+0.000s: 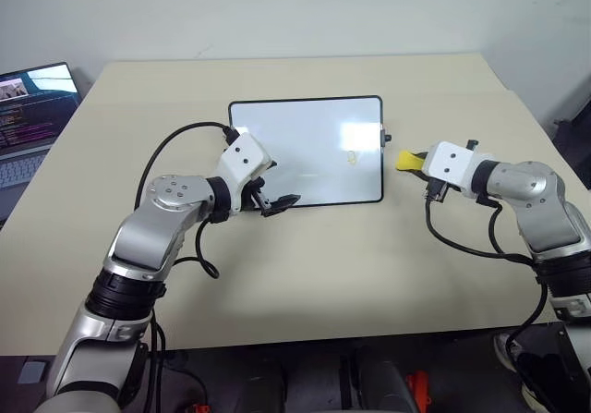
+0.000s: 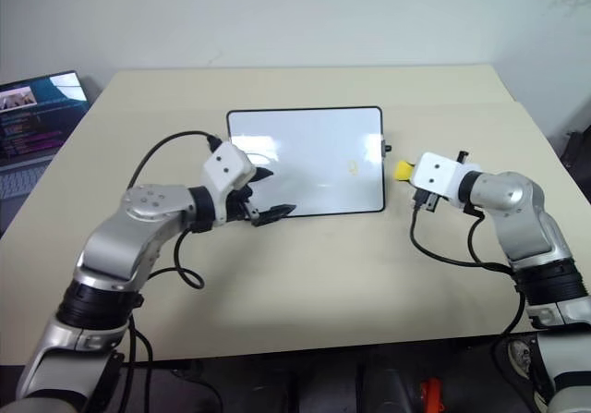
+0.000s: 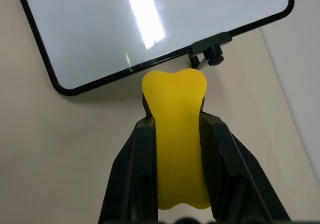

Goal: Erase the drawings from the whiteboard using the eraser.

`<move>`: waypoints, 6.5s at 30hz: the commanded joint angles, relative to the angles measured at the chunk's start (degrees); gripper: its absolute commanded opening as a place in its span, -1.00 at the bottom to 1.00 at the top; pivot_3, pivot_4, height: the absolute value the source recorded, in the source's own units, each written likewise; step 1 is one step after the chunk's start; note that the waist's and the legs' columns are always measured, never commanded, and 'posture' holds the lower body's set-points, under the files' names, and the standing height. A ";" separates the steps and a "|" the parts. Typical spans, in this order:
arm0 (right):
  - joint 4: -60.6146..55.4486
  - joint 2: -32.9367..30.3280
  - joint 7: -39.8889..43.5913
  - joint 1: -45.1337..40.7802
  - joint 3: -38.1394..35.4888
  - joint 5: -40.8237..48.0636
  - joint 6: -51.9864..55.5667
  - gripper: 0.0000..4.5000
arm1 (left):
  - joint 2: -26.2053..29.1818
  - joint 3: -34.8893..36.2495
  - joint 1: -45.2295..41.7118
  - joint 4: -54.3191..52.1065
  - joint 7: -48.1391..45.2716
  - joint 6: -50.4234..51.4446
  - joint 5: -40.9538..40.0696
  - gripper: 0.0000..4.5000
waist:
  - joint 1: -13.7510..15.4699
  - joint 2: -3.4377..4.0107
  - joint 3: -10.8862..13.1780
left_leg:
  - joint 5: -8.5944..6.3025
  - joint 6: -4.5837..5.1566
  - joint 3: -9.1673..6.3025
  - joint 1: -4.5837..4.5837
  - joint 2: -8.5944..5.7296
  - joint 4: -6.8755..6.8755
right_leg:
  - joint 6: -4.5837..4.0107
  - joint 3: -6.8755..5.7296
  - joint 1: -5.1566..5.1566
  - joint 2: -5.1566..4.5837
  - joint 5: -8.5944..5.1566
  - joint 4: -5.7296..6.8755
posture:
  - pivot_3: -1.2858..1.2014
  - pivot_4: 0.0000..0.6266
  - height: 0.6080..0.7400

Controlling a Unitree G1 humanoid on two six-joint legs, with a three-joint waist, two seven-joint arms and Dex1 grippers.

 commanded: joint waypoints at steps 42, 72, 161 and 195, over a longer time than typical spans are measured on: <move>2.94 4.75 -3.34 -8.12 -1.66 0.13 -3.16 -0.63 | 2.05 2.25 0.60 -4.17 0.05 1.27 -0.48 1.00 | -0.21 0.00 0.00 | 0.03 -0.06 0.01 0.01 -0.01 0.19 | 0.00 0.01 0.03 0.00 0.03 0.15 | 0.03 -0.52 1.00; 40.48 29.08 -33.88 -12.67 3.40 -5.90 -23.17 -0.63 | 3.20 3.16 3.86 -5.38 0.60 2.29 0.14 1.00 | -0.64 -0.07 -0.05 | -0.07 0.15 0.32 1.48 0.07 0.14 | -0.05 0.30 1.08 0.07 0.05 0.46 | 0.03 -0.52 1.00; 33.69 1.87 -20.71 -10.93 -16.49 11.74 26.99 -0.70 | -12.30 -6.28 -2.14 -2.01 -0.42 1.54 -1.69 1.00 | -0.16 -0.01 0.03 | 0.06 0.26 0.61 1.12 0.23 -0.07 | -0.10 0.36 0.88 0.13 0.21 -0.04 | 0.03 -0.52 1.00; 8.26 13.26 -20.32 -4.92 -17.29 17.82 21.99 0.98 | -18.29 1.76 -1.53 5.24 11.76 -4.71 1.95 1.00 | -0.36 -0.04 0.01 | 0.06 0.25 0.67 1.23 0.33 0.02 | -0.05 0.37 0.93 0.16 0.21 0.01 | 0.03 -0.52 1.00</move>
